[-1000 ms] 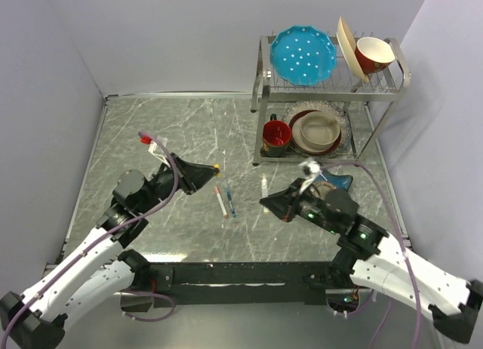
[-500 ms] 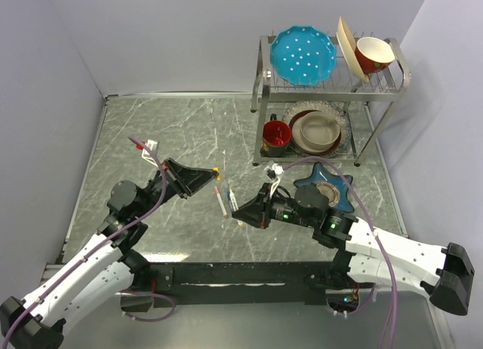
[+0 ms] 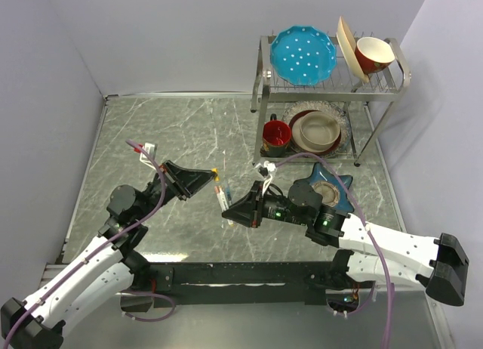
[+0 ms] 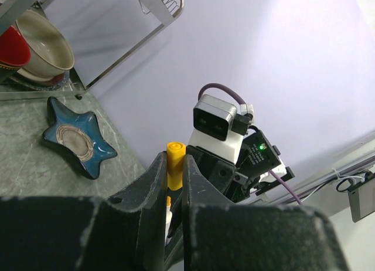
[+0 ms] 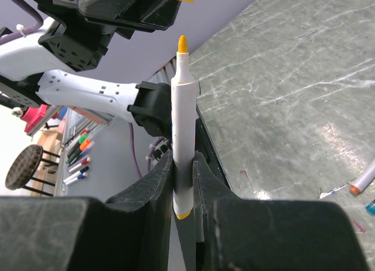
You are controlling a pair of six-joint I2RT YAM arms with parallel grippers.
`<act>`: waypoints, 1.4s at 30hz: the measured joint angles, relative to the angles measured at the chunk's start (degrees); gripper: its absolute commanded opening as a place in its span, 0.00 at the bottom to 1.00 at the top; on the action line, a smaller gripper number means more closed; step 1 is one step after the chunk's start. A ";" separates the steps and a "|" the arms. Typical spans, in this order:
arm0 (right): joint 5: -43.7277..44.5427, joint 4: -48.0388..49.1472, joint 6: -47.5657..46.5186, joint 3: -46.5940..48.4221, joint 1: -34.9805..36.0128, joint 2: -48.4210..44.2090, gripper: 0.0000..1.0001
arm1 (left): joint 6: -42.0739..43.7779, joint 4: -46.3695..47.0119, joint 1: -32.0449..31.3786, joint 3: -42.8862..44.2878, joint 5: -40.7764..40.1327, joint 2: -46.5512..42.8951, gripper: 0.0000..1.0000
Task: Insert the pens into the pen caps
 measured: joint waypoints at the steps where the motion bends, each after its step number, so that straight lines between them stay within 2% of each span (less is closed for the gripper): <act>1: 0.07 0.22 0.20 0.00 0.11 0.11 0.00 | 0.00 0.22 0.00 -0.02 0.00 0.00 0.01; 22: 2.36 1.36 0.81 1.46 0.50 2.56 0.00 | 0.94 0.22 -0.07 -1.57 -0.44 -1.46 0.01; 40: 6.51 -1.90 0.35 5.77 1.14 5.97 0.00 | 5.79 -4.79 -1.03 -2.38 -3.32 -4.48 0.01; 42: 7.28 -3.32 -0.33 6.82 1.33 6.62 0.00 | 6.47 -5.75 -1.03 -2.40 -4.04 -5.05 0.19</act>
